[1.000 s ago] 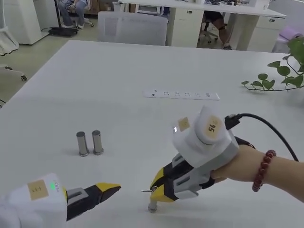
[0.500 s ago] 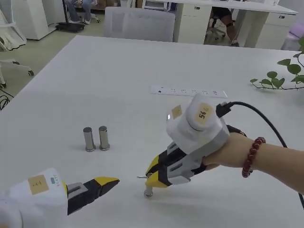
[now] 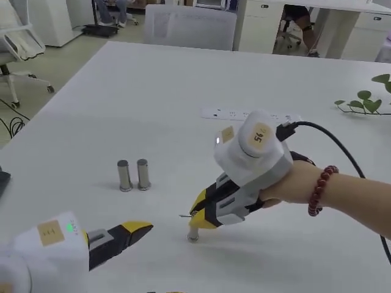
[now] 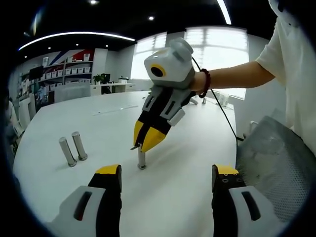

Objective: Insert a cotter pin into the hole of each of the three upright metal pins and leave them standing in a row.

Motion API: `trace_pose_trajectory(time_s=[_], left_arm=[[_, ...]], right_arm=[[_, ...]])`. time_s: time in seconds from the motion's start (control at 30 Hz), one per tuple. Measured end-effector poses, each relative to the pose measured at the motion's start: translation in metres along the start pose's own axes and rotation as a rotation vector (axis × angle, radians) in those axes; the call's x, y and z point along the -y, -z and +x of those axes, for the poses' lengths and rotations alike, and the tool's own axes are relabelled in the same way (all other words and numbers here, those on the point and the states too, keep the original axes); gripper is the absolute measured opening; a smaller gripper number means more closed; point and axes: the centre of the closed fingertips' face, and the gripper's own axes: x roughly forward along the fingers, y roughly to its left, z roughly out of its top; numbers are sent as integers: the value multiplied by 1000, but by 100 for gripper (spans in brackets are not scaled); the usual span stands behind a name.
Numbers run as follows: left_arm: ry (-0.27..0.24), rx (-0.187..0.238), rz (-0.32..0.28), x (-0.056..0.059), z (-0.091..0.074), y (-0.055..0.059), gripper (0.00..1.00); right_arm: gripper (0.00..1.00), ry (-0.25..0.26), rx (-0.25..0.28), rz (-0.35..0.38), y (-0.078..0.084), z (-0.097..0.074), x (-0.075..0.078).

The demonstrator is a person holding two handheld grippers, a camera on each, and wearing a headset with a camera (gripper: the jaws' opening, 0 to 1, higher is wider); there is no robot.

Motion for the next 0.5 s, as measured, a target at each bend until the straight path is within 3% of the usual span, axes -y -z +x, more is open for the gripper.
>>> trace_pose_trajectory(time_s=[0.5], left_arm=[[3,-3,-6,0,-1,2,75]], right_arm=[[10,-5,3,7,-1,4,1]])
